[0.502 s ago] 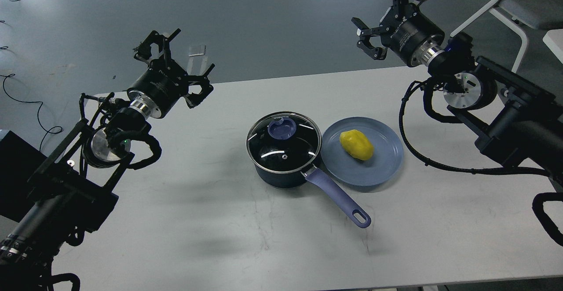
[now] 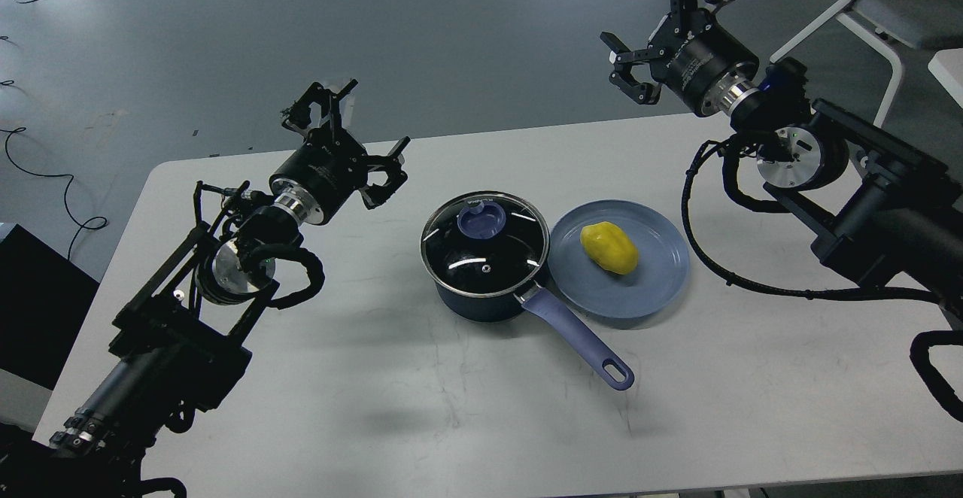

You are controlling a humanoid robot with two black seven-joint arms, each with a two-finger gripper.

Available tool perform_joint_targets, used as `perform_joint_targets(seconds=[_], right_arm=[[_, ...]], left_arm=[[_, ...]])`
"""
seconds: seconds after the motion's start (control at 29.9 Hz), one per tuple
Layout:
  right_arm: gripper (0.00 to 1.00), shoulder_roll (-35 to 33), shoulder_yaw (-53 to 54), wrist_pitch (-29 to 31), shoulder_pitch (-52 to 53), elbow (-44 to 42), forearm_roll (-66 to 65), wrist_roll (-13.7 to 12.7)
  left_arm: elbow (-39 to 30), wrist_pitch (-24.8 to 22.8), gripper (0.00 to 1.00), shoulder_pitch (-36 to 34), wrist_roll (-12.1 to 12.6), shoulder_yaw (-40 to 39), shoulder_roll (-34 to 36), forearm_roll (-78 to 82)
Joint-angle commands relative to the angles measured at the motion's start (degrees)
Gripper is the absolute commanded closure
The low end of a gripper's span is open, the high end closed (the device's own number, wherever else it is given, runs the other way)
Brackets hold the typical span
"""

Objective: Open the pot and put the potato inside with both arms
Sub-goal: 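Move the left gripper toward the saucepan lid, opening it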

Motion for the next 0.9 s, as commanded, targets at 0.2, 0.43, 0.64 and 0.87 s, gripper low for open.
perform_joint_targets(seconds=[0.2, 0.43, 0.64, 0.87], right_arm=[[0.00, 0.0, 0.0, 0.0, 0.1, 0.5, -0.2, 0.0], [0.00, 0.0, -0.1, -0.1, 0.3, 0.8, -0.4, 0.0], [0.00, 0.0, -0.1, -0.2, 0.3, 0.8, -1.1, 0.0], [0.00, 0.1, -0.1, -0.2, 0.2, 0.7, -1.1, -0.1]], left_arm=[[0.3, -5.7, 0.02, -0.6, -0.1, -0.1, 0.4, -0.3], [1.8, -3.7, 0.02, -0.8, -0.7, -1.3, -0.7, -0.2], [1.8, -1.9, 0.02, -0.8, -0.8, -2.5, -0.9, -0.1], [1.8, -1.8, 0.02, -0.8, -2.1, -2.9, -0.6, -0.1]])
